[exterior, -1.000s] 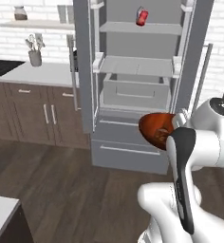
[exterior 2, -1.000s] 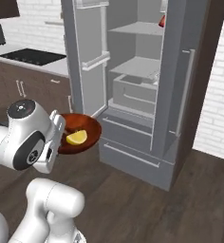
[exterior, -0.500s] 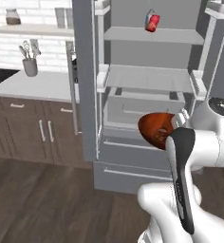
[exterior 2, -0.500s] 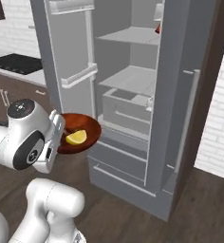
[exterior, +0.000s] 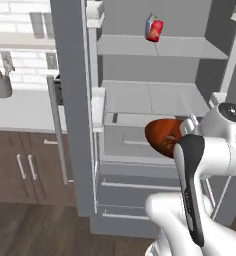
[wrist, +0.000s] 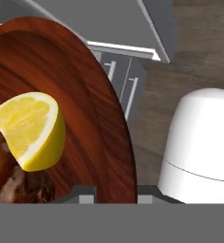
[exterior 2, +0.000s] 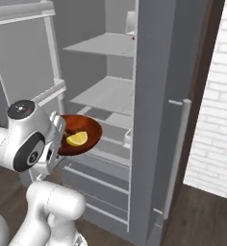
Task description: Pick the chicken drumstick and lemon wedge from their plates and place them in the bowl. Then put the bowl in the fridge.
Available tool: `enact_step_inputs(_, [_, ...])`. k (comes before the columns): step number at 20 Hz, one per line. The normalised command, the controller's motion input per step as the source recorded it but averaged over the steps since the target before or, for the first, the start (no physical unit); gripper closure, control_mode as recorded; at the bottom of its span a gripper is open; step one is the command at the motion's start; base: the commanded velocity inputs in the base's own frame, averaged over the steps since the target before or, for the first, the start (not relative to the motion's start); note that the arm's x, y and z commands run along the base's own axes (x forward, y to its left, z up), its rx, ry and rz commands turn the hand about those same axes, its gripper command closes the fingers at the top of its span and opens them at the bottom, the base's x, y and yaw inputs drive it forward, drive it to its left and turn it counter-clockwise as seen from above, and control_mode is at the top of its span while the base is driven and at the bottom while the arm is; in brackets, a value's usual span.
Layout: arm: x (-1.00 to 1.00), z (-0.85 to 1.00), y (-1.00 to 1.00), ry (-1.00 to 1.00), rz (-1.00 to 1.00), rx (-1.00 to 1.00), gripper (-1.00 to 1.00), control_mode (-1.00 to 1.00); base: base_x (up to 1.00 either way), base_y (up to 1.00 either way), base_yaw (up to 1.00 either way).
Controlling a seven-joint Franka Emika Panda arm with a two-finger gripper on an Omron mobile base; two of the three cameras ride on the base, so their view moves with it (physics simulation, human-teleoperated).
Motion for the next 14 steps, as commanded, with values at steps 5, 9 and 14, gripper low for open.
enact_step_inputs(5, [0.00,0.00,0.00,0.00,0.00,0.00,1.00,1.00,0.42,0.47,-0.37])
enact_step_inputs(9, [0.00,0.00,0.00,0.00,0.00,0.00,1.00,1.00,0.05,0.24,-0.24])
enact_step_inputs(14, [0.00,0.00,0.00,0.00,0.00,0.00,1.00,1.00,0.15,-0.19,-0.26])
